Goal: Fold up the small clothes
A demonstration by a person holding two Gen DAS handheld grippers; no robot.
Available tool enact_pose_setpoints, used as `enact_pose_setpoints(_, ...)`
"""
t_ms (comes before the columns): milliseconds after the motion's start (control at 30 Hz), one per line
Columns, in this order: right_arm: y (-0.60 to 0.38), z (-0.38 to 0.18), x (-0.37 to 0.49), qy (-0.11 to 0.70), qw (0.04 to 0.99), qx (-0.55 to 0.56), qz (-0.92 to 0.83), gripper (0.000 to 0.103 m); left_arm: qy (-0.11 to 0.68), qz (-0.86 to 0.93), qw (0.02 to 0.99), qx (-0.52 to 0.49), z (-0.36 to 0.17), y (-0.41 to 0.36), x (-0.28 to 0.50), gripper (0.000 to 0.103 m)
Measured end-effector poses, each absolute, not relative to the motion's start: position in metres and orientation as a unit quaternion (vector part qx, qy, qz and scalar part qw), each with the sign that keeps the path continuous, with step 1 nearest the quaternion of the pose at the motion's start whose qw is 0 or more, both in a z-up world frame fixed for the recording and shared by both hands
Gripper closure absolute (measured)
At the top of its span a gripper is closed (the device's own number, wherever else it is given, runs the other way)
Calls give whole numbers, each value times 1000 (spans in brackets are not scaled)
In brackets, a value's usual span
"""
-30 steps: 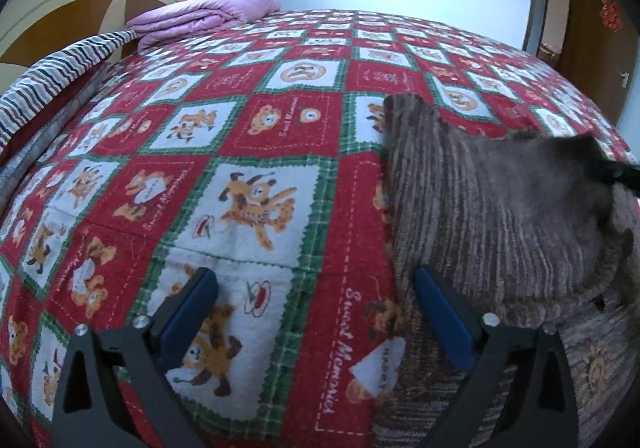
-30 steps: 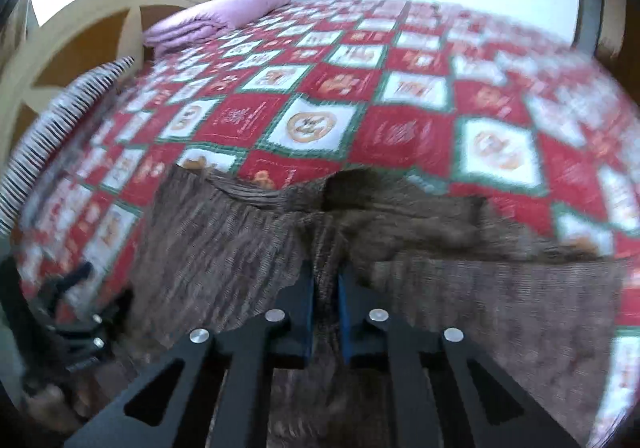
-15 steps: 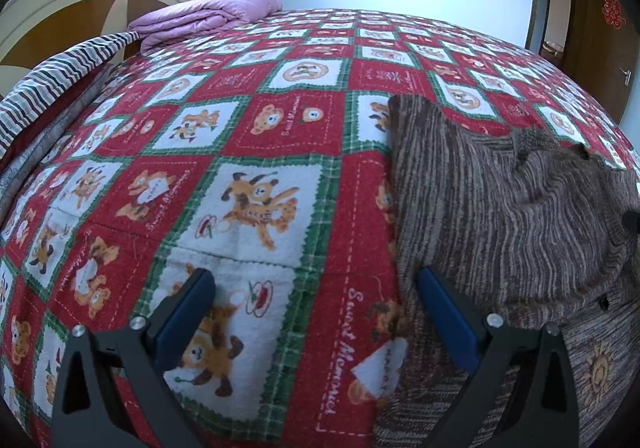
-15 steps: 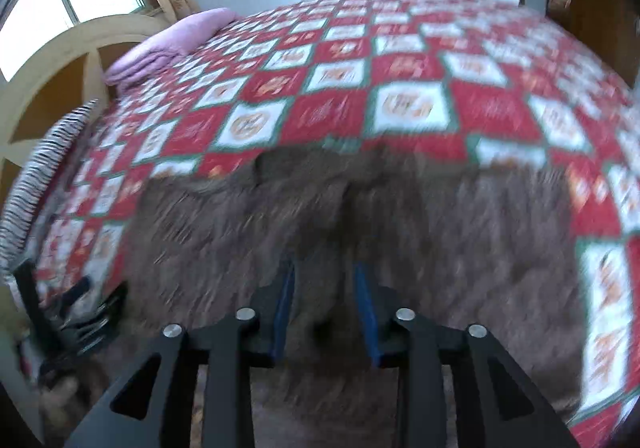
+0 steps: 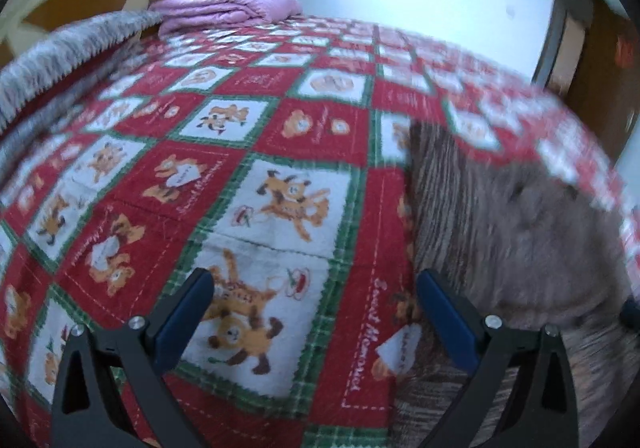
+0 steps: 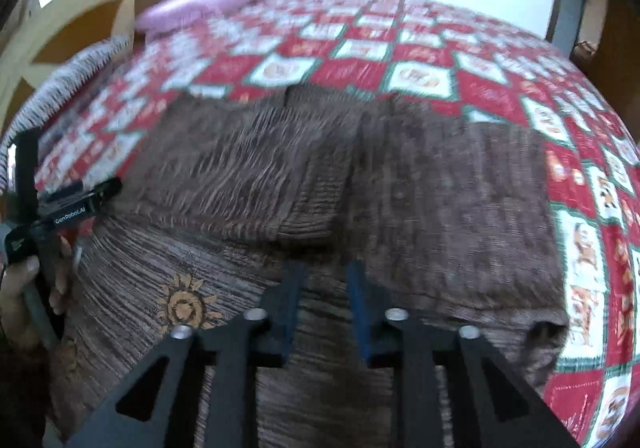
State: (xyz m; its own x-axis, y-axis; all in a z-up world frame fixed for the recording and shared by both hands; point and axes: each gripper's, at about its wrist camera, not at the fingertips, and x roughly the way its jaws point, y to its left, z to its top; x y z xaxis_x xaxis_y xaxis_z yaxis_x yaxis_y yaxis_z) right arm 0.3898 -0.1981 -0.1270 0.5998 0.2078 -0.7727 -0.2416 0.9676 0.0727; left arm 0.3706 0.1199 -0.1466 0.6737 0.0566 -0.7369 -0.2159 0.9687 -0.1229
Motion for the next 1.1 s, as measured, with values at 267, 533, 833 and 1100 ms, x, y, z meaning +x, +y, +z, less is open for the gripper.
enact_pose_setpoints(267, -226, -152, 361, 397, 910, 2, 118, 58, 368, 43, 928, -30, -107, 84, 403, 0)
enact_pose_setpoints(533, -222, -152, 359, 390, 912, -3, 127, 45, 411, 112, 891, 158, -153, 7, 447, 0)
enact_pose_setpoints(833, -238, -153, 358, 382, 912, 42, 144, 44, 427, 148, 890, 62, -157, 81, 431, 0)
enact_pose_setpoints(1100, -238, -153, 357, 382, 912, 43, 145, 44, 370, 122, 919, 56, -120, 53, 392, 0)
